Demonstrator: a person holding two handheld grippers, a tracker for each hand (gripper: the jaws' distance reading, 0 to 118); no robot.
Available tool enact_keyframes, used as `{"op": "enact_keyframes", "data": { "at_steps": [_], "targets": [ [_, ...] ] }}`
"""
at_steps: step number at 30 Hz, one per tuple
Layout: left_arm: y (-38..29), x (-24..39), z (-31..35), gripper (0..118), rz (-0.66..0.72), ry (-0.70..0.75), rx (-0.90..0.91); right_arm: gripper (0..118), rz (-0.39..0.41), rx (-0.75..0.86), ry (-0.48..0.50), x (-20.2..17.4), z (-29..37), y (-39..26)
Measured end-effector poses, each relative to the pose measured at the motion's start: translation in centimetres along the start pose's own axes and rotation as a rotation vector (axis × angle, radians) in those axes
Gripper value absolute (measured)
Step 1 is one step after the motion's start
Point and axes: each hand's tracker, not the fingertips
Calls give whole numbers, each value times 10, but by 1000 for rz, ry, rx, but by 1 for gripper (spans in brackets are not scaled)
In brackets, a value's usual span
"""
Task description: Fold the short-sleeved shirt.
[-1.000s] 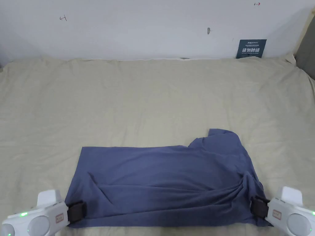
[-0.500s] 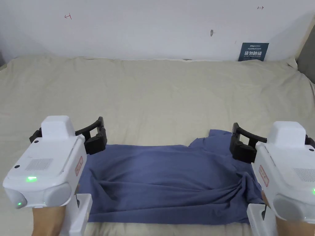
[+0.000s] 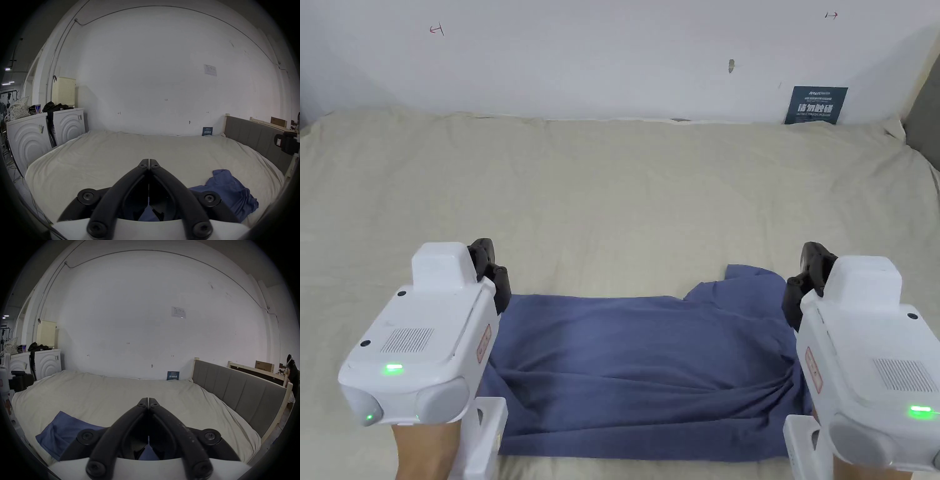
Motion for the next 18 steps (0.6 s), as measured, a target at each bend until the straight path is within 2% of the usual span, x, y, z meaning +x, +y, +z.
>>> {"op": "enact_keyframes", "data": {
  "at_steps": [5,12,14,16,17,18],
  "targets": [
    [-8,-22,-48,0,56,-52,-202,1,-3,-17,6,-1,-15,-1],
    [-38,-84,-151,1,235,-115,-581,1,-2,-58,3,1,-50,-8],
    [-46,-92,-170,4,279,-85,-615,1,-2,-83,-7,3,-62,-12],
    [-55,-100,-195,30,266,-68,-663,1,-7,-108,-18,5,-73,-19],
    [-59,-100,-203,50,232,-61,-686,1,-6,-122,-22,5,-78,-21],
    [-64,-101,-216,80,203,-48,-717,1,-4,-134,-27,6,-85,-25]
  ]
}}
